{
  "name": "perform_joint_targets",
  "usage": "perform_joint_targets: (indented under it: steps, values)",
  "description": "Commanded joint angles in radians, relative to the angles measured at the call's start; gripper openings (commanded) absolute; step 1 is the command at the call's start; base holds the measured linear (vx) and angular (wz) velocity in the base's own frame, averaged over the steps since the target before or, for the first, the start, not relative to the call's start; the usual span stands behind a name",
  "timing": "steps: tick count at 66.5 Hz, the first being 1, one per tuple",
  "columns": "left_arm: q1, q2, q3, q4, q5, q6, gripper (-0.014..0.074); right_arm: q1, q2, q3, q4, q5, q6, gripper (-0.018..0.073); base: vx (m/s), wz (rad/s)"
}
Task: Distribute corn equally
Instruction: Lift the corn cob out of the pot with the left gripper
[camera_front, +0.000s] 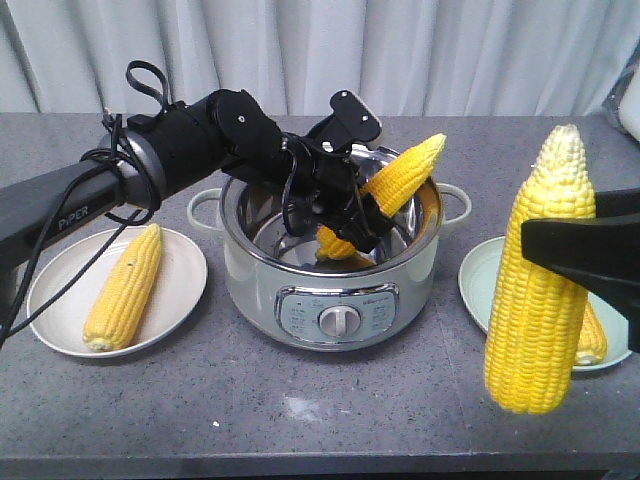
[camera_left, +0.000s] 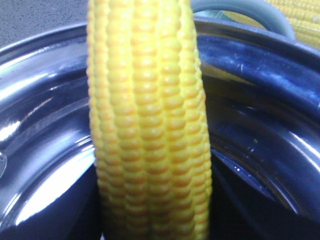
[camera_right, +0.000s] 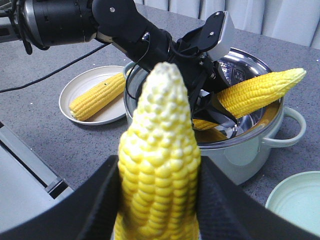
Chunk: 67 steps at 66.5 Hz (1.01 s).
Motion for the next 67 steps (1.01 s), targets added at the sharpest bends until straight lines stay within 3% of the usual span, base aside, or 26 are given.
perform_joint_targets:
  steps: [1, 14, 24, 35, 54, 59, 67]
  values:
    - [-0.005, -0.07, -0.031, -0.039, -0.012, 0.001, 0.0269, -0.003, -0.007, -0.024, 0.041, -0.055, -0.01, 0.0244, 0.0, 0.0]
    - [-0.005, -0.117, -0.031, 0.026, 0.002, -0.01, 0.0271, -0.003, -0.007, -0.024, 0.041, -0.055, -0.01, 0.0244, 0.0, 0.0]
    - [-0.005, -0.179, -0.031, 0.092, 0.032, -0.085, 0.0271, -0.003, -0.007, -0.024, 0.041, -0.056, -0.01, 0.0244, 0.0, 0.0]
    - [-0.005, -0.272, -0.031, 0.171, 0.037, -0.225, 0.0271, -0.003, -0.007, -0.024, 0.041, -0.056, -0.01, 0.0245, 0.0, 0.0]
    - [-0.005, -0.452, -0.021, 0.412, 0.129, -0.503, 0.0271, -0.003, -0.007, -0.024, 0.041, -0.056, -0.01, 0.0244, 0.0, 0.0]
    - [-0.005, -0.512, 0.039, 0.468, 0.137, -0.571, 0.0271, -0.003, -0.007, -0.024, 0.041, -0.055, -0.01, 0.0244, 0.0, 0.0]
    - [-0.005, -0.635, 0.218, 0.509, 0.056, -0.607, 0.0271, -0.003, -0.007, -0.024, 0.041, -0.055, -0.01, 0.0244, 0.0, 0.0]
